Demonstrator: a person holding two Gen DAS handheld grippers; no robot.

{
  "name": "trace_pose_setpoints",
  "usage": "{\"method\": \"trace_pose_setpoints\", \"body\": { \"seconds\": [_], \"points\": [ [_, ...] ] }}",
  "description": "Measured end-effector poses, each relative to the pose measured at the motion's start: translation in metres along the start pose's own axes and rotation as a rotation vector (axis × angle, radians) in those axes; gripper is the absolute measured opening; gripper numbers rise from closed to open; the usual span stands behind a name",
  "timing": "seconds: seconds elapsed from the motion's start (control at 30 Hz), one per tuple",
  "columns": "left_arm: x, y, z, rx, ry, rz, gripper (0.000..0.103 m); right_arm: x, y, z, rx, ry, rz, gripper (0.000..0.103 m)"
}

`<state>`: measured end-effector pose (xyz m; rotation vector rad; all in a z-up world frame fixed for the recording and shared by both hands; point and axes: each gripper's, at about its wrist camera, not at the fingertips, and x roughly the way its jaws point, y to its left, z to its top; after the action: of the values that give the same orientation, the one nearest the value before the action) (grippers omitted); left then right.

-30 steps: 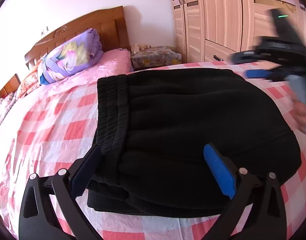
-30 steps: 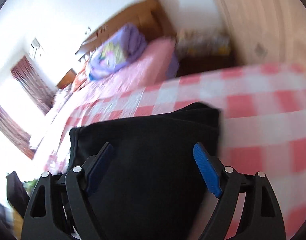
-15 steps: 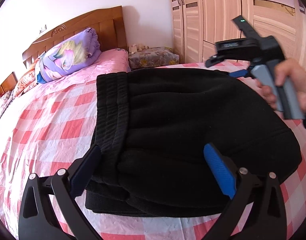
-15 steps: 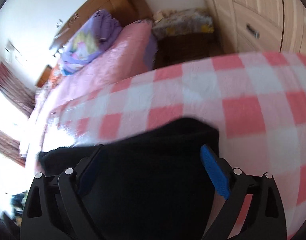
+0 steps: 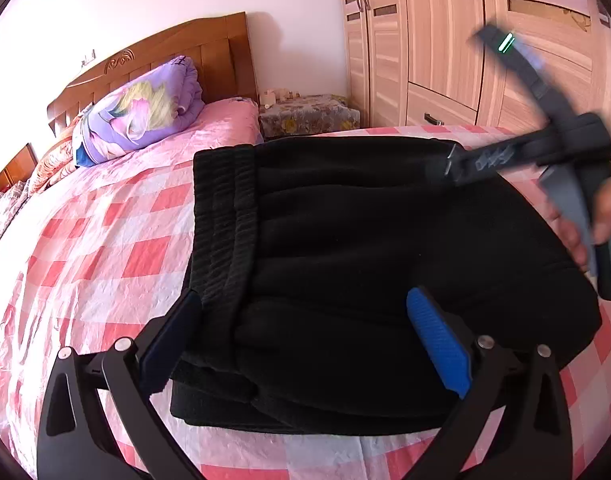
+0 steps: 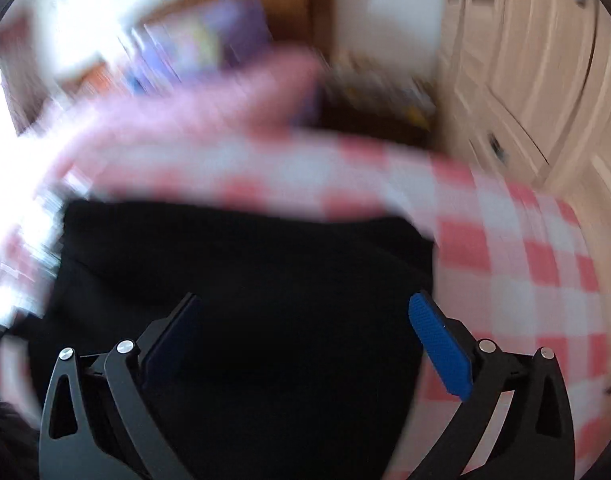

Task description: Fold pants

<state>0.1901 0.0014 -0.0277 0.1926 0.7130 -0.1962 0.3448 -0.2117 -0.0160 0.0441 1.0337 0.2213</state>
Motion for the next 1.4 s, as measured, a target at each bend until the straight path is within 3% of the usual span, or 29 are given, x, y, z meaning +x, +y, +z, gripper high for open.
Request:
{"method": "trace_pose_setpoints", "body": {
  "seconds": [0.03,0.1,0.13,0.17,0.2,0.23,0.4,0.47,0.57,0.6,0.67,0.73,0.9,1.0,1.17,1.4],
  "points": [
    [0.0,-0.001,0.001,0.0,0.003,0.003,0.102,-0.003,-0.013,0.003,0.07,-0.024,0.027,0.098],
    [0.001,-0.001,0.002,0.0,0.009,0.004,0.102,-0.031,-0.037,0.002,0.23,-0.134,-0.116,0.099],
    [0.001,-0.001,0.003,-0.001,0.01,0.003,0.102,-0.044,-0.043,-0.002,0.286,-0.165,-0.084,0.099],
    [0.001,-0.001,0.003,-0.001,0.01,0.002,0.102,-0.059,-0.046,-0.011,0.322,-0.199,0.017,0.099],
    [0.001,-0.001,0.003,-0.002,0.009,0.002,0.102,-0.074,-0.044,-0.024,0.327,-0.224,0.1,0.099],
    [0.001,-0.001,0.003,-0.003,0.008,0.004,0.102,-0.085,-0.036,-0.037,0.297,-0.228,0.115,0.099],
    [0.002,-0.002,0.006,-0.006,0.012,0.016,0.102,-0.085,0.019,-0.113,0.027,-0.114,-0.017,0.099],
    [0.003,-0.003,0.007,-0.006,0.018,0.014,0.102,-0.096,0.022,-0.135,0.021,-0.255,-0.01,0.099],
    [0.004,-0.003,0.01,-0.012,0.029,0.016,0.102,-0.119,0.008,-0.148,0.08,-0.25,-0.039,0.099],
    [0.001,-0.003,0.012,-0.017,0.038,0.023,0.102,-0.137,0.002,-0.157,0.115,-0.286,-0.045,0.099],
    [-0.01,-0.003,0.013,-0.025,0.028,0.071,0.102,-0.174,-0.003,-0.18,0.15,-0.359,0.018,0.099],
    [-0.038,-0.011,0.011,-0.008,-0.027,0.128,0.102,-0.194,0.0,-0.198,0.147,-0.381,0.003,0.099],
    [-0.1,-0.042,-0.01,0.024,-0.115,0.19,0.102,-0.202,0.028,-0.231,0.072,-0.344,-0.129,0.099],
    [-0.123,-0.062,-0.027,0.061,-0.144,0.238,0.102,-0.189,0.039,-0.245,0.072,-0.292,-0.146,0.099],
    [-0.143,-0.074,-0.051,0.061,-0.13,0.174,0.102,-0.175,0.05,-0.246,0.049,-0.269,-0.154,0.099],
    [-0.143,-0.066,-0.062,0.011,-0.107,0.147,0.102,-0.169,0.059,-0.247,0.022,-0.266,-0.161,0.099]
  ]
}}
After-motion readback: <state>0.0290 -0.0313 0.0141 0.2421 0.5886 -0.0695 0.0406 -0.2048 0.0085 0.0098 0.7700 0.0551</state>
